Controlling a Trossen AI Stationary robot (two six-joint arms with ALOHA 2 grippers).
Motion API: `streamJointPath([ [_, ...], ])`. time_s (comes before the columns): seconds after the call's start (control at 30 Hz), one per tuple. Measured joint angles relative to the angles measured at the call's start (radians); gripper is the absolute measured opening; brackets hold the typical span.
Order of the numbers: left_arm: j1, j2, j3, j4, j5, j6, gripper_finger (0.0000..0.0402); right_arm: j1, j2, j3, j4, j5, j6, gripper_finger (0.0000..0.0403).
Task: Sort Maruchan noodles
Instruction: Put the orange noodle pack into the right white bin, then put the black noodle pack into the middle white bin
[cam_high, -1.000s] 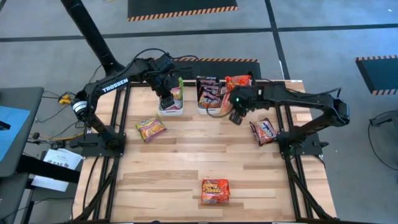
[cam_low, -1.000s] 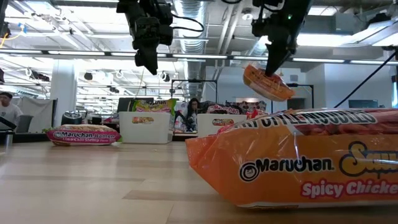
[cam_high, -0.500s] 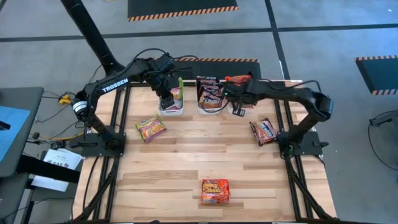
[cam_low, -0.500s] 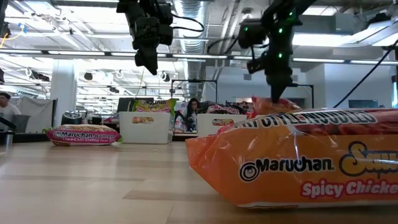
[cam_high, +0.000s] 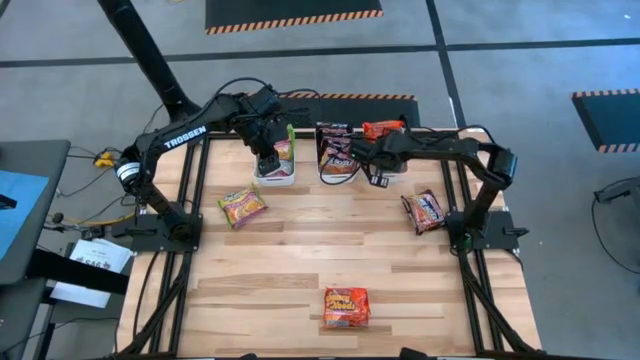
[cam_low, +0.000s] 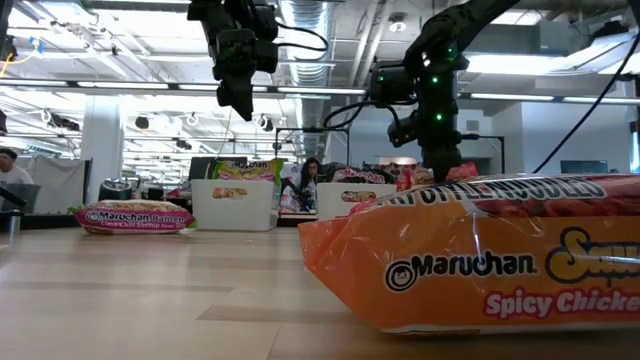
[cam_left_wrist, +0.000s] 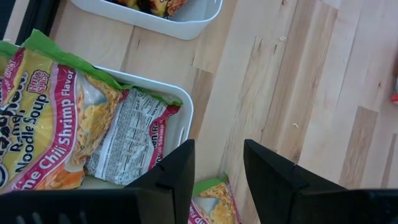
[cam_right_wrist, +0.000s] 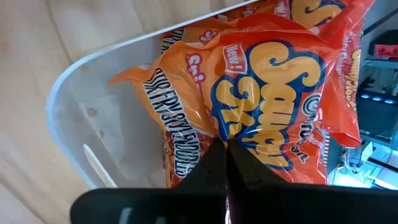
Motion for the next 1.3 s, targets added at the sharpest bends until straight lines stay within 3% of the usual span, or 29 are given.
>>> streamJointPath([
  [0.3,0.0,0.0,0.0,0.0,0.0,0.001,0.0122,-0.006,0.005,0.0,0.012,-0.02,0.005,0.0026],
  [0.5,0.0,0.0,0.0,0.0,0.0,0.0,0.0122,-0.01,0.006,-0.001,-0.003,-0.108,0.04,0.008],
  [0.8,0.0,0.0,0.0,0.0,0.0,-0.001,0.0122,-0.005,-0.012,0.113,-0.182,-0.121,0.154,0.0146],
  [1.03,0.0,0.0,0.0,-0.01,0.001,-0.012,0.0122,-0.005,-0.037,0.209,-0.265,-0.26,0.222,0.0146],
  [1.2,0.0,0.0,0.0,-0.058,0.026,-0.015,0.0122,0.002,-0.038,0.266,-0.408,-0.487,0.339,0.0144],
  [1.3,0.0,0.0,0.0,-0.074,0.093,-0.021,0.0122,0.025,-0.038,0.267,-0.474,-0.563,0.367,0.0147],
])
